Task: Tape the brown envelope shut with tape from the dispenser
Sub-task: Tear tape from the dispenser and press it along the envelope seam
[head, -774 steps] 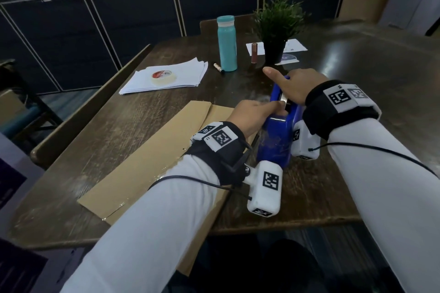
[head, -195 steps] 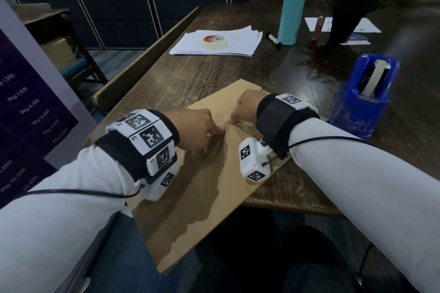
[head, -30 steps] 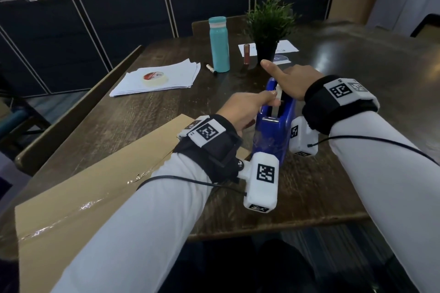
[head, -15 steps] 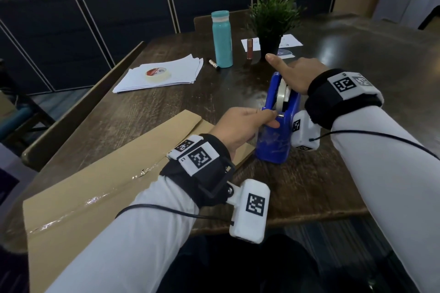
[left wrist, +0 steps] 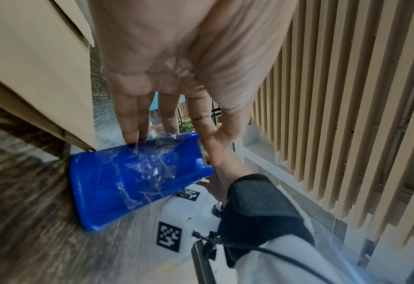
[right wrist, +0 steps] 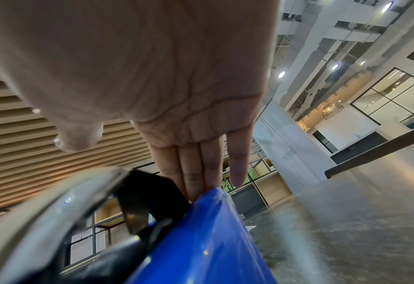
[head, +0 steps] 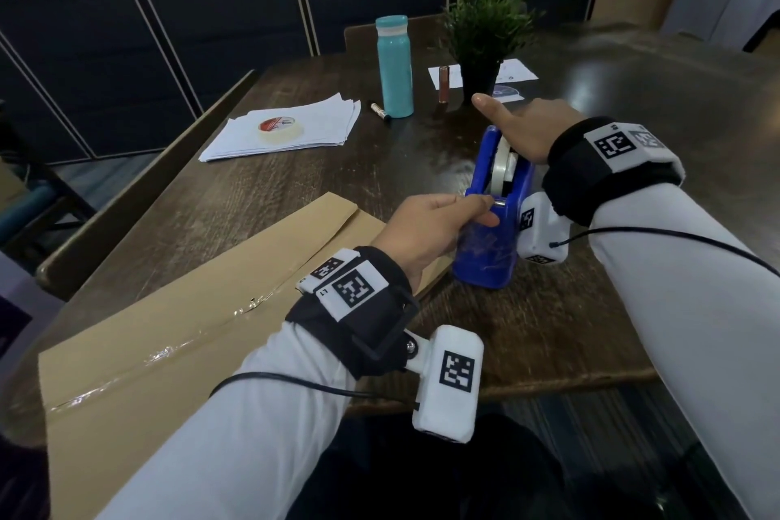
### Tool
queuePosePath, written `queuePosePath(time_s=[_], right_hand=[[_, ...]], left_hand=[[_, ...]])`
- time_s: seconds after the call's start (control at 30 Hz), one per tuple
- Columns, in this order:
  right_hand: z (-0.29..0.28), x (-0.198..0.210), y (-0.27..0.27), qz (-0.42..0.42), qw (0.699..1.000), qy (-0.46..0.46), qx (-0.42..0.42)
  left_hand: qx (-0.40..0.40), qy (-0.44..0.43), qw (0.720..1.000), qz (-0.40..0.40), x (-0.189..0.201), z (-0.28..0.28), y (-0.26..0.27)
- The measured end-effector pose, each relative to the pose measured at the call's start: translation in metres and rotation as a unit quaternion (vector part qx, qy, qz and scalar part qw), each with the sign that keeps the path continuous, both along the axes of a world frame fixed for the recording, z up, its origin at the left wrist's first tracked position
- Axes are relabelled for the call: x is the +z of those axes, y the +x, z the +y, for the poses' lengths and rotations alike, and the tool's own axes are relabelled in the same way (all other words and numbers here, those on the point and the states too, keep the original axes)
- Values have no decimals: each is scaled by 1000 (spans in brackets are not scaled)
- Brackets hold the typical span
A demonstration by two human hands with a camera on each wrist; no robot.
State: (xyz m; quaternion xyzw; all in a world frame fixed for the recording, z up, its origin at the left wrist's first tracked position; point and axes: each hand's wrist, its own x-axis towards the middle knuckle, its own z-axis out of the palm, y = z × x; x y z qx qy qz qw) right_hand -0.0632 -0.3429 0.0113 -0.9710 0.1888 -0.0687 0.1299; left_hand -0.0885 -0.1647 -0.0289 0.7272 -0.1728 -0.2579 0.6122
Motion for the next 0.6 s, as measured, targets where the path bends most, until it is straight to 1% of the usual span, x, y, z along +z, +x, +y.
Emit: queuePosePath(time_s=[0.1, 0.2, 0.3, 0.6], right_hand=[[1, 1, 0, 4, 1000, -1, -2], [2, 1, -1, 6, 1000, 1, -3], [2, 1, -1, 7, 1000, 1, -4], [5, 1, -1, 23, 999, -20, -9]], left_hand=[[-8, -21, 1000, 7, 0, 1, -1], [-5, -16, 1000, -24, -5, 0, -3], [-5, -20, 999, -34, -8, 0, -4], [-17, 26, 993, -114, -11, 4, -4]])
